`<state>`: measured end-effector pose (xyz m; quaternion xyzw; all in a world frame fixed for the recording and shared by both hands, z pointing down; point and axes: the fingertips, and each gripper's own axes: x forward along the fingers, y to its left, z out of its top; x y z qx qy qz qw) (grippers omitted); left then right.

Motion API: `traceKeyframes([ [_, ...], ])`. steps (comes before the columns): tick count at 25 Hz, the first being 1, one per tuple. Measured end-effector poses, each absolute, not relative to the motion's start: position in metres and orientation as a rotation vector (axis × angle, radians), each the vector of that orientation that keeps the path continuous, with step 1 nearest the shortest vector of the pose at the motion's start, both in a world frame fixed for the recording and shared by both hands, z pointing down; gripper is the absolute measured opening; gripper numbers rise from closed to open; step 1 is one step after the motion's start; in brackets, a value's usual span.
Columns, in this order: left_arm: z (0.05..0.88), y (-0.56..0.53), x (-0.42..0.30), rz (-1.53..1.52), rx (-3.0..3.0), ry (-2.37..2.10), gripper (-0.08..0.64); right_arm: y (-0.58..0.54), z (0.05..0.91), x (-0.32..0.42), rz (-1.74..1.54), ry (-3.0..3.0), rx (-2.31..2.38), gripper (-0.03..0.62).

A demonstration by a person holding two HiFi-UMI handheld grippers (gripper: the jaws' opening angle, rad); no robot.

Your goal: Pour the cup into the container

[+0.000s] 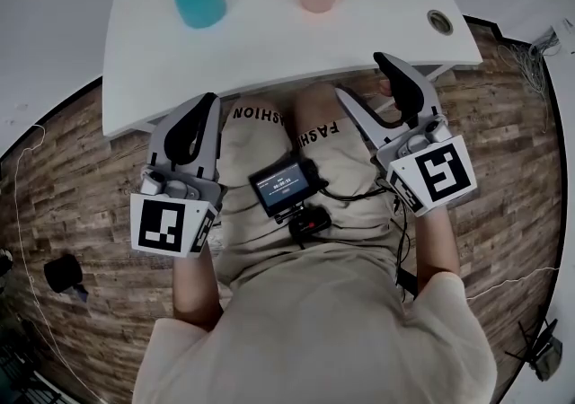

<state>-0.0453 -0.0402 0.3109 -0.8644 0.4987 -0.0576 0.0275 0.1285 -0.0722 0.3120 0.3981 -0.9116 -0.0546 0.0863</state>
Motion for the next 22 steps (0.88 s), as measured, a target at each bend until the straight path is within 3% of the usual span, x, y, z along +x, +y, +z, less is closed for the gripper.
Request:
traceKeyframes([
  [22, 0.303, -0.023, -0.045, -0.160, -2.660, 1.530, 0.014, -0.052, 0.302, 0.126, -0.198, -2.723, 1.189, 0.287],
])
